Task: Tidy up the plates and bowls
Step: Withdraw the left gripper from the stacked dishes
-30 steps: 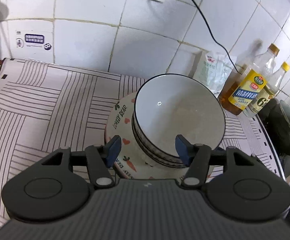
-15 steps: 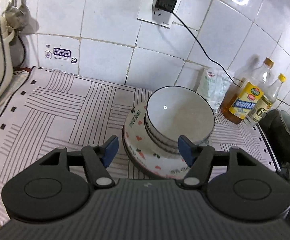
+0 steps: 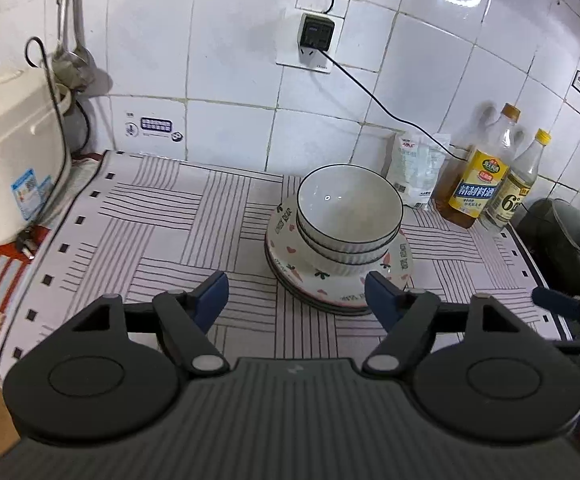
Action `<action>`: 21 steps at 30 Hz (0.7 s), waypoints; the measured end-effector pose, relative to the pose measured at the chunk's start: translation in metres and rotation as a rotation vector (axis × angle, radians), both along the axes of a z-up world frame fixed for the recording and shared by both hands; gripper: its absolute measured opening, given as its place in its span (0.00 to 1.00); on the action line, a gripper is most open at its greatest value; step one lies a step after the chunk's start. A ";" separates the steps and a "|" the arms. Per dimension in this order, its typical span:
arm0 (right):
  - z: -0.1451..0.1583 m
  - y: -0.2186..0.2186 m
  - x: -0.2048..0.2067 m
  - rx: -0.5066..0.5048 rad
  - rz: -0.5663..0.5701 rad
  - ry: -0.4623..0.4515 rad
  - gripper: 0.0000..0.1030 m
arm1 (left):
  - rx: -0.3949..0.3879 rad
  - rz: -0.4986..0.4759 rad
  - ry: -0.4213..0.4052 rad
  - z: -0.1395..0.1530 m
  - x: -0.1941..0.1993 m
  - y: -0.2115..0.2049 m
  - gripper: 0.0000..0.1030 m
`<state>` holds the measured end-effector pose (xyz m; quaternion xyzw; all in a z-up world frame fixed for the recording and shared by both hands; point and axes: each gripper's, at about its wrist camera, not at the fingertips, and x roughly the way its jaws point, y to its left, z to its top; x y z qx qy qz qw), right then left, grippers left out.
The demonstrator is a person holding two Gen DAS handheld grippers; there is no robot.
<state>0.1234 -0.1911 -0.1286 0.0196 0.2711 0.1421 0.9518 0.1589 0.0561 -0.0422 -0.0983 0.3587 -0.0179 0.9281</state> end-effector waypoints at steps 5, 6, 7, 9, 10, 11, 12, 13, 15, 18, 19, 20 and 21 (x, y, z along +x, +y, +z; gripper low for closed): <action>0.020 -0.006 -0.018 0.008 -0.054 0.023 1.00 | 0.028 0.010 0.003 0.013 -0.021 0.001 0.81; 0.023 -0.006 -0.020 -0.003 -0.068 0.038 1.00 | 0.034 0.009 0.005 0.016 -0.025 0.000 0.82; 0.026 -0.005 -0.021 -0.022 -0.077 0.054 1.00 | 0.039 0.008 0.006 0.018 -0.028 -0.001 0.86; 0.030 -0.001 -0.022 -0.072 -0.108 0.088 1.00 | 0.050 0.008 0.005 0.021 -0.033 -0.002 0.92; 0.032 0.001 -0.023 -0.097 -0.122 0.096 1.00 | 0.057 0.010 0.004 0.023 -0.036 -0.003 0.92; 0.033 0.003 -0.025 -0.119 -0.129 0.101 1.00 | 0.064 0.011 0.007 0.025 -0.037 -0.004 0.92; 0.035 0.005 -0.026 -0.144 -0.133 0.106 1.00 | 0.072 0.013 0.010 0.026 -0.039 -0.004 0.92; 0.036 0.005 -0.027 -0.153 -0.137 0.110 1.00 | 0.077 0.017 0.012 0.028 -0.041 -0.004 0.92; 0.038 0.002 -0.031 -0.139 -0.141 0.122 1.00 | 0.082 0.019 0.016 0.031 -0.044 -0.004 0.92; 0.043 -0.003 -0.038 -0.077 -0.127 0.132 1.00 | 0.100 0.024 0.028 0.034 -0.047 -0.003 0.92; 0.045 -0.004 -0.040 -0.062 -0.122 0.135 1.00 | 0.106 0.028 0.031 0.035 -0.049 -0.002 0.92; 0.047 -0.004 -0.043 -0.056 -0.122 0.134 1.00 | 0.112 0.030 0.037 0.036 -0.051 -0.001 0.92; 0.048 -0.004 -0.046 -0.058 -0.127 0.129 1.00 | 0.117 0.032 0.043 0.037 -0.052 -0.001 0.93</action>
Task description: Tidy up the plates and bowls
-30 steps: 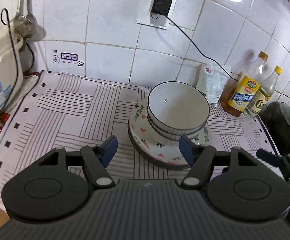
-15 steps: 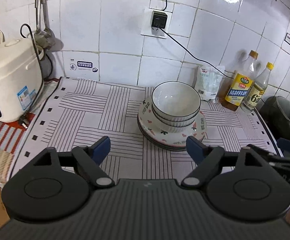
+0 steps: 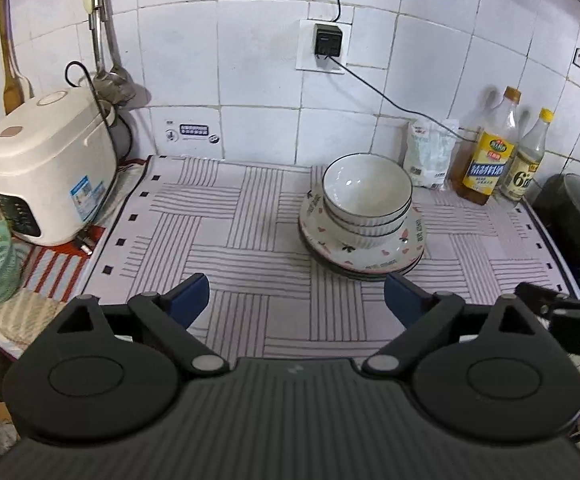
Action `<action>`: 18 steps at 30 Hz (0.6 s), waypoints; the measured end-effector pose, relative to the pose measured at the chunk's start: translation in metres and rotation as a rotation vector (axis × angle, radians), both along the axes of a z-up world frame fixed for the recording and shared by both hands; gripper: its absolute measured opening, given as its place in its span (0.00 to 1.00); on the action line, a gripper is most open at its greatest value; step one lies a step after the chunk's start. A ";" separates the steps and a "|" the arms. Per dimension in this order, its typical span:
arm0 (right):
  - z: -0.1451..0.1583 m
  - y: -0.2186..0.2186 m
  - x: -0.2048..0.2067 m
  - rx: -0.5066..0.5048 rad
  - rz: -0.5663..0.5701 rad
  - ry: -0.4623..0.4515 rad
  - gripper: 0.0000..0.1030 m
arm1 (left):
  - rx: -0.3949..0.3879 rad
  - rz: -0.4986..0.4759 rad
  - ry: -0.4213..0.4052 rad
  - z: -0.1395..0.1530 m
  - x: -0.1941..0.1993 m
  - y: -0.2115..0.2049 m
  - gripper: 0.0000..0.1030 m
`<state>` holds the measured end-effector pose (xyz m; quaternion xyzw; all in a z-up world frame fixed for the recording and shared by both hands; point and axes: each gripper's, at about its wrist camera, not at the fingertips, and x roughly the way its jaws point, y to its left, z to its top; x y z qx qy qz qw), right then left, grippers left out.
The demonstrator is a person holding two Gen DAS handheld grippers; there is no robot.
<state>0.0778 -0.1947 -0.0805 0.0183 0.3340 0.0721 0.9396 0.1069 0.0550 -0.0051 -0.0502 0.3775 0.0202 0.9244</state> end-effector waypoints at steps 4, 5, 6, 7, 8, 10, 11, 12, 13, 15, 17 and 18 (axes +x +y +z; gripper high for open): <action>0.005 -0.001 -0.008 -0.007 -0.022 -0.006 1.00 | 0.018 -0.006 0.021 0.003 -0.007 0.000 0.94; 0.006 -0.002 -0.010 0.002 -0.018 -0.004 1.00 | 0.022 -0.005 0.028 0.004 -0.008 0.000 0.95; 0.007 -0.002 -0.011 0.003 -0.013 0.004 1.00 | 0.029 -0.004 0.037 0.004 -0.009 -0.001 0.95; 0.008 -0.001 -0.013 0.001 -0.011 0.008 1.00 | 0.035 -0.004 0.046 0.004 -0.010 -0.001 0.96; 0.010 0.000 -0.016 -0.004 -0.013 0.008 1.00 | 0.042 -0.004 0.057 0.004 -0.012 -0.002 0.96; 0.012 0.001 -0.021 -0.012 -0.022 0.009 1.00 | 0.052 -0.007 0.073 0.004 -0.013 -0.003 0.96; 0.013 0.001 -0.023 -0.015 -0.024 0.011 1.00 | 0.058 -0.008 0.080 0.004 -0.015 -0.003 0.96; 0.014 0.000 -0.026 -0.013 -0.030 0.010 1.00 | 0.063 -0.010 0.084 0.005 -0.016 -0.004 0.96; 0.015 0.000 -0.029 -0.008 -0.038 0.006 1.00 | 0.068 -0.013 0.084 0.005 -0.018 -0.004 0.96; 0.016 -0.002 -0.034 -0.002 -0.039 0.011 1.00 | 0.077 -0.017 0.079 0.006 -0.023 -0.005 0.96; 0.016 -0.002 -0.037 -0.013 -0.042 0.011 1.00 | 0.080 -0.018 0.074 0.006 -0.027 -0.005 0.96; 0.016 -0.002 -0.040 -0.022 -0.043 0.005 1.00 | 0.082 -0.019 0.072 0.007 -0.029 -0.005 0.96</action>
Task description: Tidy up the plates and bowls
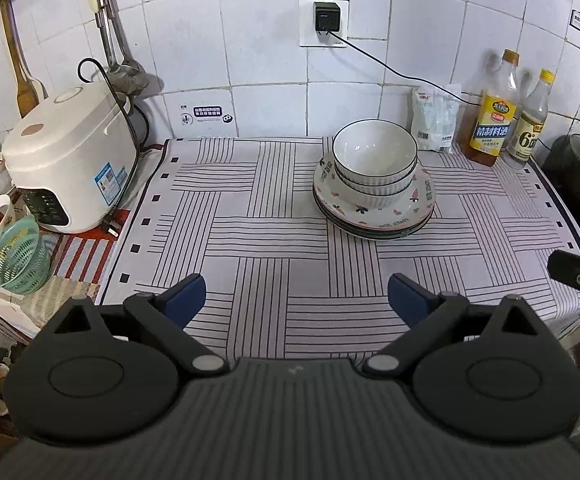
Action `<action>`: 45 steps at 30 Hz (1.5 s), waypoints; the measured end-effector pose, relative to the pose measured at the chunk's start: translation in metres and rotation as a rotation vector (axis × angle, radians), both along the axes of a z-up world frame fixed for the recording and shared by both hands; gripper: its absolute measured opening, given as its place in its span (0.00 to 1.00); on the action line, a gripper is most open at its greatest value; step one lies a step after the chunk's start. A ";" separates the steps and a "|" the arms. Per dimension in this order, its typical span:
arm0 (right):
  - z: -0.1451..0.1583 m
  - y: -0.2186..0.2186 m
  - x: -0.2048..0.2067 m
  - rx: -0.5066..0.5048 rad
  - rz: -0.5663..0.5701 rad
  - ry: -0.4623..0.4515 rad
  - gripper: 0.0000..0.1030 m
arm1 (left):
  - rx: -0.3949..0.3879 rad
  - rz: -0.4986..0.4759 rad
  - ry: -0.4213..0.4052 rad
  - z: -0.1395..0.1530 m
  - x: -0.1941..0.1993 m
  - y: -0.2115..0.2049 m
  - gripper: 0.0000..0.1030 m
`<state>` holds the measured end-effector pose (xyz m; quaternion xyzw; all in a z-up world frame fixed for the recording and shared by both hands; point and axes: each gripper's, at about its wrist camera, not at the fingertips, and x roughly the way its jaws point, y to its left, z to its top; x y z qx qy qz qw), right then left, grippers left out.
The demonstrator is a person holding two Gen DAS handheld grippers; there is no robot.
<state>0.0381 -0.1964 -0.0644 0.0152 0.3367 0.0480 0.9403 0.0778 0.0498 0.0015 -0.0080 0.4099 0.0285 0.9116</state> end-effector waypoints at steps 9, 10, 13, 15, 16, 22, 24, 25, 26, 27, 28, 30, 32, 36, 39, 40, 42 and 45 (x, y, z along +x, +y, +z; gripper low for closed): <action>0.001 0.004 -0.017 -0.037 -0.027 -0.070 1.00 | 0.020 -0.011 -0.024 0.003 -0.015 -0.005 0.96; 0.001 0.004 -0.019 -0.045 -0.025 -0.078 1.00 | 0.014 -0.011 -0.025 0.003 -0.016 -0.004 0.96; 0.001 0.005 -0.022 -0.055 -0.023 -0.087 1.00 | 0.009 -0.010 -0.036 0.004 -0.018 -0.004 0.96; 0.001 0.005 -0.024 -0.046 -0.021 -0.088 1.00 | 0.008 -0.010 -0.039 0.004 -0.019 -0.005 0.96; 0.001 0.004 -0.024 -0.044 -0.021 -0.089 1.00 | 0.008 -0.012 -0.043 0.004 -0.019 -0.004 0.96; 0.001 0.006 -0.026 -0.056 -0.032 -0.098 1.00 | 0.021 -0.018 -0.067 0.005 -0.024 -0.007 0.96; 0.000 0.006 -0.027 -0.060 -0.038 -0.101 1.00 | 0.021 -0.021 -0.075 0.004 -0.025 -0.008 0.96; -0.001 0.006 -0.027 -0.061 -0.042 -0.101 1.00 | 0.017 -0.020 -0.078 0.004 -0.026 -0.008 0.96; -0.001 0.005 -0.027 -0.061 -0.045 -0.099 1.00 | 0.014 -0.018 -0.081 0.003 -0.026 -0.008 0.96; -0.002 0.005 -0.027 -0.059 -0.048 -0.099 1.00 | 0.013 -0.017 -0.085 0.003 -0.027 -0.008 0.96; -0.002 0.004 -0.028 -0.057 -0.049 -0.100 1.00 | 0.014 -0.017 -0.089 0.003 -0.028 -0.008 0.96; -0.003 0.004 -0.029 -0.058 -0.058 -0.108 1.00 | 0.021 -0.017 -0.096 0.001 -0.028 -0.009 0.96; -0.004 0.003 -0.031 -0.064 -0.068 -0.127 1.00 | 0.042 -0.010 -0.103 0.000 -0.029 -0.010 0.96; -0.007 0.000 -0.031 -0.051 -0.064 -0.119 1.00 | 0.040 -0.003 -0.104 -0.004 -0.029 -0.009 0.96; -0.009 -0.001 -0.031 -0.042 -0.063 -0.110 1.00 | 0.038 0.000 -0.109 -0.006 -0.030 -0.009 0.96; -0.010 -0.001 -0.031 -0.042 -0.065 -0.109 1.00 | 0.036 -0.002 -0.109 -0.006 -0.030 -0.009 0.96; -0.011 -0.001 -0.031 -0.044 -0.064 -0.106 1.00 | 0.031 -0.004 -0.109 -0.007 -0.030 -0.009 0.96; -0.011 -0.001 -0.031 -0.046 -0.066 -0.104 1.00 | 0.023 -0.010 -0.110 -0.007 -0.030 -0.009 0.96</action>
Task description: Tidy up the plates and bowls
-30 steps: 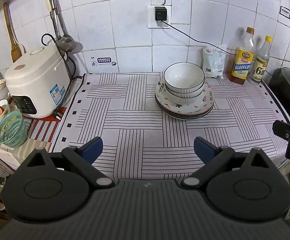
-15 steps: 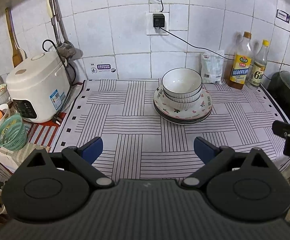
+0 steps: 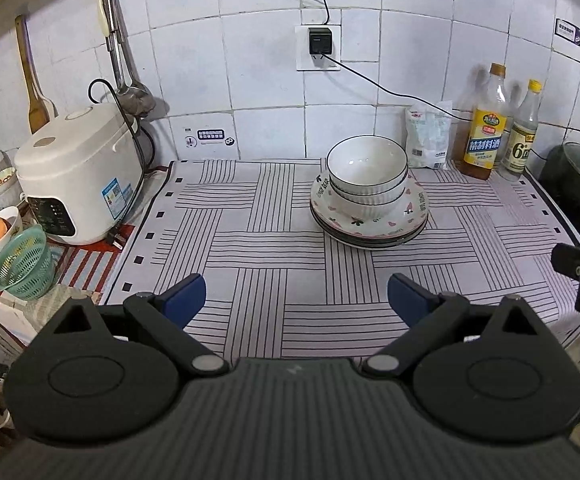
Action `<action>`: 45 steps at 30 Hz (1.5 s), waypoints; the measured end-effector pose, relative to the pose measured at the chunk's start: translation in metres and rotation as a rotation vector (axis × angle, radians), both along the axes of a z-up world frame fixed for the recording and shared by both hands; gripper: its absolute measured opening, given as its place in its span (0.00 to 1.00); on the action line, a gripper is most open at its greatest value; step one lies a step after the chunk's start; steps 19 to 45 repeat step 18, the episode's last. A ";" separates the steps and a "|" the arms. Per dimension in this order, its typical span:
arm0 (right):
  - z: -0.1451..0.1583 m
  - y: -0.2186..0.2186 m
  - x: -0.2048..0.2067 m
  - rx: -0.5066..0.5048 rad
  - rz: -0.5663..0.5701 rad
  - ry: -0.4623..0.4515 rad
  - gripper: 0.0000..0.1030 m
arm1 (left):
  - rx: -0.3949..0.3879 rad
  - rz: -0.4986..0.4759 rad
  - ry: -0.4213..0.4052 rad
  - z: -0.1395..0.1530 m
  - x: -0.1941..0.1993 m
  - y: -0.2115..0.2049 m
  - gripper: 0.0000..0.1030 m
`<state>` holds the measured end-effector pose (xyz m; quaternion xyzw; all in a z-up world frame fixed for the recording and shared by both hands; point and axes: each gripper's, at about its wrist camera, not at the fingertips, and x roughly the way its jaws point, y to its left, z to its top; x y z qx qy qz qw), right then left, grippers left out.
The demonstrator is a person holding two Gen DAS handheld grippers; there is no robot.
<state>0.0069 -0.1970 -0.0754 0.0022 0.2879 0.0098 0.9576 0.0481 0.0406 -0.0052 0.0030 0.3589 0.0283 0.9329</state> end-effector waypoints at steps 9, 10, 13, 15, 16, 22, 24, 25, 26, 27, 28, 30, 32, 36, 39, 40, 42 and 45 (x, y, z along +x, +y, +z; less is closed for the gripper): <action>-0.002 -0.002 0.000 0.000 -0.002 0.007 1.00 | -0.010 -0.001 -0.013 0.003 -0.003 -0.003 1.00; -0.002 -0.002 0.000 0.000 -0.002 0.008 1.00 | -0.009 -0.002 -0.014 0.003 -0.003 -0.003 1.00; -0.002 -0.003 0.001 -0.002 -0.002 0.009 1.00 | 0.000 0.000 -0.013 0.002 -0.003 -0.002 1.00; -0.002 -0.003 0.001 -0.002 -0.003 0.011 1.00 | -0.002 0.001 -0.011 0.002 -0.003 -0.002 1.00; -0.003 -0.003 0.001 -0.002 -0.003 0.011 1.00 | -0.002 0.000 -0.011 0.002 -0.003 -0.001 1.00; -0.003 -0.003 0.001 -0.004 -0.001 0.015 1.00 | 0.000 -0.001 -0.008 0.002 -0.002 -0.001 1.00; -0.003 -0.003 0.001 -0.004 -0.001 0.015 1.00 | 0.000 -0.001 -0.008 0.002 -0.002 -0.001 1.00; -0.003 -0.003 0.001 -0.004 -0.001 0.015 1.00 | 0.000 -0.001 -0.008 0.002 -0.002 -0.001 1.00; -0.003 -0.003 0.001 -0.004 -0.001 0.015 1.00 | 0.000 -0.001 -0.008 0.002 -0.002 -0.001 1.00; -0.003 -0.003 0.001 -0.004 -0.001 0.015 1.00 | 0.000 -0.001 -0.008 0.002 -0.002 -0.001 1.00; -0.003 -0.003 0.001 -0.004 -0.001 0.015 1.00 | 0.000 -0.001 -0.008 0.002 -0.002 -0.001 1.00; -0.003 -0.003 0.001 -0.004 -0.001 0.015 1.00 | 0.000 -0.001 -0.008 0.002 -0.002 -0.001 1.00; -0.003 -0.003 0.001 -0.004 -0.001 0.015 1.00 | 0.000 -0.001 -0.008 0.002 -0.002 -0.001 1.00; -0.003 -0.003 0.001 -0.004 -0.001 0.015 1.00 | 0.000 -0.001 -0.008 0.002 -0.002 -0.001 1.00; -0.003 -0.003 0.001 -0.004 -0.001 0.015 1.00 | 0.000 -0.001 -0.008 0.002 -0.002 -0.001 1.00; -0.003 -0.003 0.001 -0.004 -0.001 0.015 1.00 | 0.000 -0.001 -0.008 0.002 -0.002 -0.001 1.00; -0.003 -0.003 0.001 -0.004 -0.001 0.015 1.00 | 0.000 -0.001 -0.008 0.002 -0.002 -0.001 1.00; -0.003 -0.003 0.001 -0.004 -0.001 0.015 1.00 | 0.000 -0.001 -0.008 0.002 -0.002 -0.001 1.00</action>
